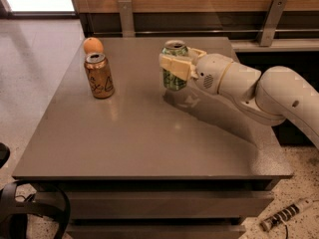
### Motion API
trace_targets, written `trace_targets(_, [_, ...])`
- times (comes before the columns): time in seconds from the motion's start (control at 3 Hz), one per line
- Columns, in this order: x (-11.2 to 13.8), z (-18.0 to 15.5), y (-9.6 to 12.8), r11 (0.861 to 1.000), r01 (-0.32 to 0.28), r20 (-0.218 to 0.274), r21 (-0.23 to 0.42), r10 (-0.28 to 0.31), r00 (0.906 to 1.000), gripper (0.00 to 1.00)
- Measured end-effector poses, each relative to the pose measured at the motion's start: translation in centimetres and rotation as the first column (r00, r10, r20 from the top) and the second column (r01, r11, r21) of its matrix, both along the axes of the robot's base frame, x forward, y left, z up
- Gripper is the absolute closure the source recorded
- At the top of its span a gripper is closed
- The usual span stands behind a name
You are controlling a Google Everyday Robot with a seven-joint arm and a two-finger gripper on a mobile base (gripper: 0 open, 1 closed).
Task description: Place green can upright
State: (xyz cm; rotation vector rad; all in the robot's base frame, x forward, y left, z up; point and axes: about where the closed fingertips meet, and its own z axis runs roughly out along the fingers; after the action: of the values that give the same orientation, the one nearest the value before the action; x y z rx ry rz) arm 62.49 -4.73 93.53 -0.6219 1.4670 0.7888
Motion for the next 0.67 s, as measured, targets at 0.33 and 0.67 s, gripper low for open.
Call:
trace_targets(0.33, [-0.3, -1.0, -0.1, 0.997, 0.050, 0.004, -0.050, -0.050, 0.9987, 1.00])
trace_targets(0.67, [-0.2, -2.1, 0.0, 0.990, 0.080, 0.040, -0.117, -0.076, 0.9963, 1.00])
